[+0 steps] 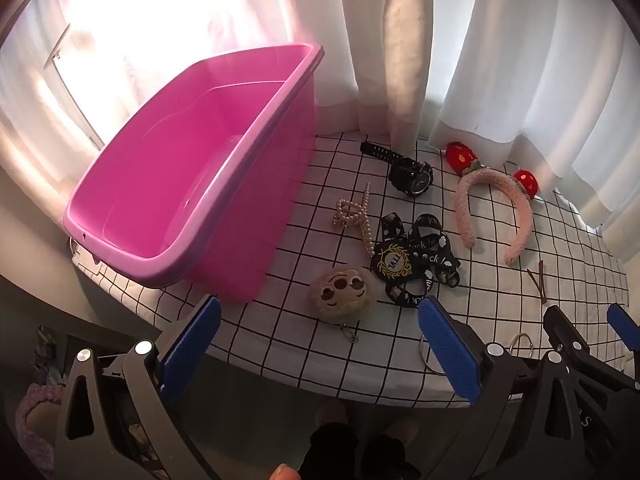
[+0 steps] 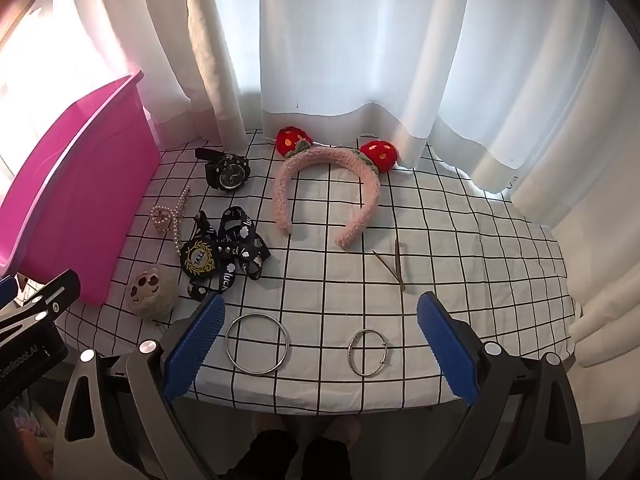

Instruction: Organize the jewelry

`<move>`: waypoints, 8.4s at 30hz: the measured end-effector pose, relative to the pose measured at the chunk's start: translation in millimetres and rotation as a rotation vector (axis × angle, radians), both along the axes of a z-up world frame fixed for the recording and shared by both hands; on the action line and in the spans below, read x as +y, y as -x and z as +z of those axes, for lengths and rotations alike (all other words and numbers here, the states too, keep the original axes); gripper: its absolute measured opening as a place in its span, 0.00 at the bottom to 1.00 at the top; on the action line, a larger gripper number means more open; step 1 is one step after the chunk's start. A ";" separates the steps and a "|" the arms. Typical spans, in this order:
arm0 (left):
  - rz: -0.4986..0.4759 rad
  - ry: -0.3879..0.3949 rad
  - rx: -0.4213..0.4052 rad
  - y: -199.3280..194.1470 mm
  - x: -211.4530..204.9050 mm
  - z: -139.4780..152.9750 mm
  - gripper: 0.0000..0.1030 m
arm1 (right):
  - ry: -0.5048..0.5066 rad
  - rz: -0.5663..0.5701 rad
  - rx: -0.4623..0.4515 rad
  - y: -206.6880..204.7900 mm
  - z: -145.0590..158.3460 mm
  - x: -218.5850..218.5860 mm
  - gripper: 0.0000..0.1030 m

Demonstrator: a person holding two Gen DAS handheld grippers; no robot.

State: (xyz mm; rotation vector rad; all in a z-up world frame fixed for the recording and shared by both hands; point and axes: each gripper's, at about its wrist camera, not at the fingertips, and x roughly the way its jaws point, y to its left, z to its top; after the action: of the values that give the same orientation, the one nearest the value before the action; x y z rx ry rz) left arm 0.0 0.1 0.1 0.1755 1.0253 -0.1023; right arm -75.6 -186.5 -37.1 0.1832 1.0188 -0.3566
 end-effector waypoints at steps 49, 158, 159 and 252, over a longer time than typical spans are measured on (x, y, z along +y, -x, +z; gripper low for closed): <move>-0.004 -0.006 0.000 1.9 -2.9 4.7 0.94 | 0.006 0.000 -0.007 3.2 5.6 0.4 0.90; -0.125 -0.018 0.196 26.4 -117.4 -171.7 0.94 | -0.073 0.160 0.147 19.8 -155.8 -81.2 0.90; -0.125 -0.018 0.199 25.1 -117.8 -173.9 0.94 | -0.074 0.161 0.149 19.5 -156.9 -81.6 0.90; -0.006 0.156 -0.135 -35.5 -15.5 -9.1 0.69 | 0.029 0.349 -0.238 -65.6 16.4 6.3 0.44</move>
State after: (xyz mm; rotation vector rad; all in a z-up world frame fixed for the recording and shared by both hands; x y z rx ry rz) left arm 35.5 -15.5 -9.0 0.0427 0.8782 -0.1728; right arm -10.0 -180.2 -20.7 0.0184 0.7909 -0.0303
